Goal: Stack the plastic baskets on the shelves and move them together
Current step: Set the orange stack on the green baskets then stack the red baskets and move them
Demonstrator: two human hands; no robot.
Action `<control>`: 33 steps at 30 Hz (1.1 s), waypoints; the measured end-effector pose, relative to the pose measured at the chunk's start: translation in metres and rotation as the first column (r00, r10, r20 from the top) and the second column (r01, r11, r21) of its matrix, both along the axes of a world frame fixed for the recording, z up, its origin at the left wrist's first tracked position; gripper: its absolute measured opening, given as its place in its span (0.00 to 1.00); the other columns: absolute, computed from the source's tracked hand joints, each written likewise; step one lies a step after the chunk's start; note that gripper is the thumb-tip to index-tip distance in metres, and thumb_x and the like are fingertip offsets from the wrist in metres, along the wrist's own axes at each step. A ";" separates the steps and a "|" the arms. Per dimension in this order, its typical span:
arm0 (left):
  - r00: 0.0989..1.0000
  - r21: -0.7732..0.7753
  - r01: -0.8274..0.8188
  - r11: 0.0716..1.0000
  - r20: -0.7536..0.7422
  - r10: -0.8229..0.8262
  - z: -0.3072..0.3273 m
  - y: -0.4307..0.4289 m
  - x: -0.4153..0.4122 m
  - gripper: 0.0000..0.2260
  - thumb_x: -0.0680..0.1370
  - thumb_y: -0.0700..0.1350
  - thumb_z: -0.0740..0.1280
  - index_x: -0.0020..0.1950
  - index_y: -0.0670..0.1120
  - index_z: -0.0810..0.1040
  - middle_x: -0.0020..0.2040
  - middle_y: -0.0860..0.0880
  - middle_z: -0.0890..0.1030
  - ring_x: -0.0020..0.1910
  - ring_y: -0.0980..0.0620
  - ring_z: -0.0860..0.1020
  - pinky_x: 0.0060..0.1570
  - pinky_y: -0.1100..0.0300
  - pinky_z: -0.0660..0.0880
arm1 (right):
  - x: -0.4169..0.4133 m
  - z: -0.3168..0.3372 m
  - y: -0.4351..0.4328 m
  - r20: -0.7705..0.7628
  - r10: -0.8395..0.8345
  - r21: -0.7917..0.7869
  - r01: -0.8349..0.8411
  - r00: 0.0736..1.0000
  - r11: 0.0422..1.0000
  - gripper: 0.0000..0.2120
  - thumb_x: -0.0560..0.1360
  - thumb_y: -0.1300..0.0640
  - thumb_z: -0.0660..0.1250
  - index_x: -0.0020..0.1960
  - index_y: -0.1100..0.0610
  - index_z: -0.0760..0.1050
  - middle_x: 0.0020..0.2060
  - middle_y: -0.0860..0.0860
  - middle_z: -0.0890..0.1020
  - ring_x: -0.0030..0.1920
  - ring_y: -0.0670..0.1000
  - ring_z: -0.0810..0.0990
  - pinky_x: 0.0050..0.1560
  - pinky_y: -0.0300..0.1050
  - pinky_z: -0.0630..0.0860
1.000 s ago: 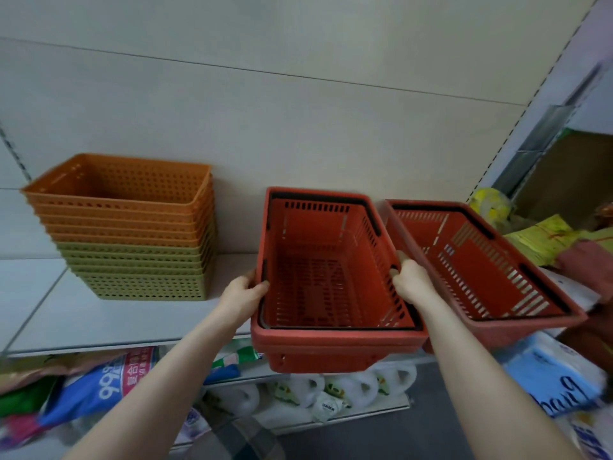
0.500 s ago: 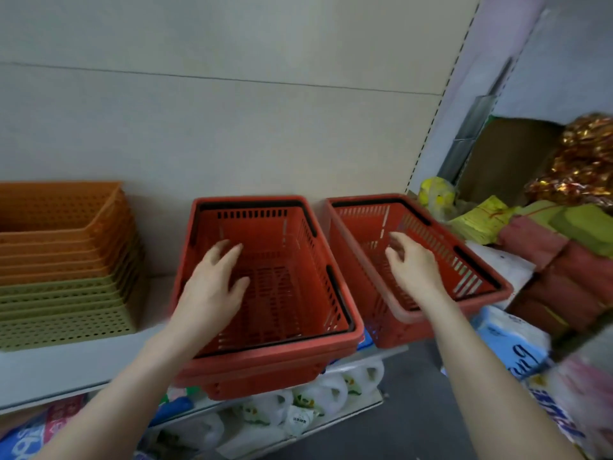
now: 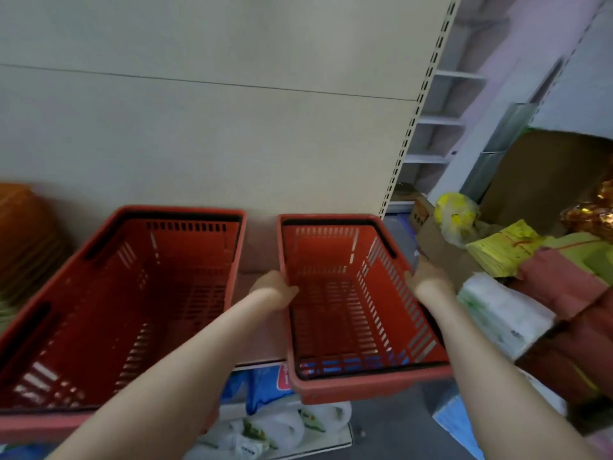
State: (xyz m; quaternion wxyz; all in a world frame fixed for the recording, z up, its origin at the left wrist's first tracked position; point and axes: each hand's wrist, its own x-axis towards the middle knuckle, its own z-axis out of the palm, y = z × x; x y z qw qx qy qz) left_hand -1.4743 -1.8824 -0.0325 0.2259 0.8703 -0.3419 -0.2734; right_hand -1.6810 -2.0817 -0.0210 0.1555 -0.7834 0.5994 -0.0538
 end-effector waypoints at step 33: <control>0.974 -0.892 -0.074 0.447 -0.160 -0.158 0.142 0.203 0.086 0.16 0.80 0.36 0.61 0.66 0.46 0.76 0.54 0.55 0.83 0.54 0.55 0.82 0.59 0.56 0.78 | 0.048 0.195 0.262 0.515 0.246 -0.695 0.231 0.821 0.681 0.17 0.82 0.61 0.57 0.69 0.55 0.72 0.51 0.59 0.84 0.51 0.63 0.82 0.51 0.52 0.75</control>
